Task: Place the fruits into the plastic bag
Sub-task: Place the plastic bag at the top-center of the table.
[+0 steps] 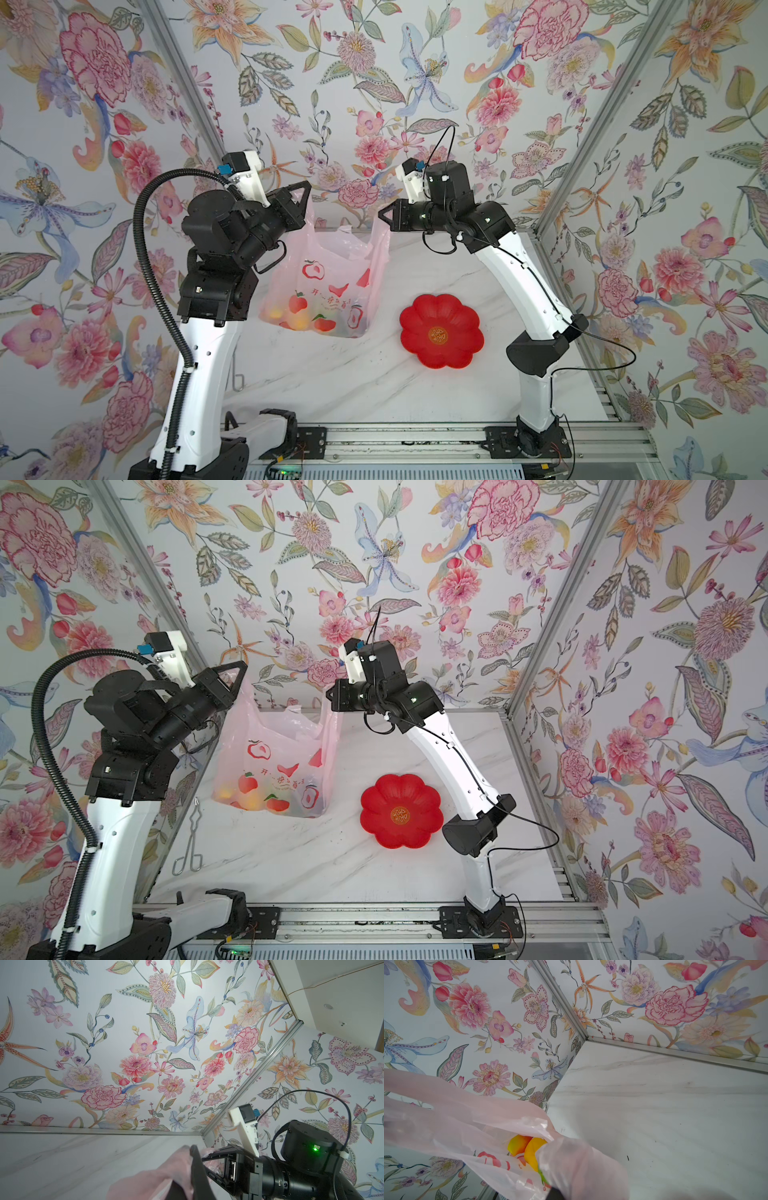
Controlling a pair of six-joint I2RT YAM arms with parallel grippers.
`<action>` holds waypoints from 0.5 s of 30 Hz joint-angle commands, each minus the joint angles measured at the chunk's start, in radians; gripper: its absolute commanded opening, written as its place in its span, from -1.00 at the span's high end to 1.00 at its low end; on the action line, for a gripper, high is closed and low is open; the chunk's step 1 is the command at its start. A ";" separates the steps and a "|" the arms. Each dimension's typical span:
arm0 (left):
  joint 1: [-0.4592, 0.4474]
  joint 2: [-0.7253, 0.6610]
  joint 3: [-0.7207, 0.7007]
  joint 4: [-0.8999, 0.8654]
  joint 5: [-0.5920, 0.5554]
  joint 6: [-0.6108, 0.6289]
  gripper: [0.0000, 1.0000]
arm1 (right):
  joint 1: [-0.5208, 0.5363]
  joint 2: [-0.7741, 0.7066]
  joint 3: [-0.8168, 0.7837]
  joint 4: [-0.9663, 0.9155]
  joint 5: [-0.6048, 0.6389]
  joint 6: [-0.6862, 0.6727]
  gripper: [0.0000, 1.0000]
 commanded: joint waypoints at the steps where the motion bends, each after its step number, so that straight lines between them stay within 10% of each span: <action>1: 0.010 0.011 -0.119 0.111 0.052 -0.075 1.00 | -0.027 -0.019 0.056 0.055 -0.004 0.026 1.00; 15: 0.030 0.102 -0.016 0.179 0.060 -0.092 1.00 | -0.127 -0.007 0.036 0.186 -0.087 0.079 1.00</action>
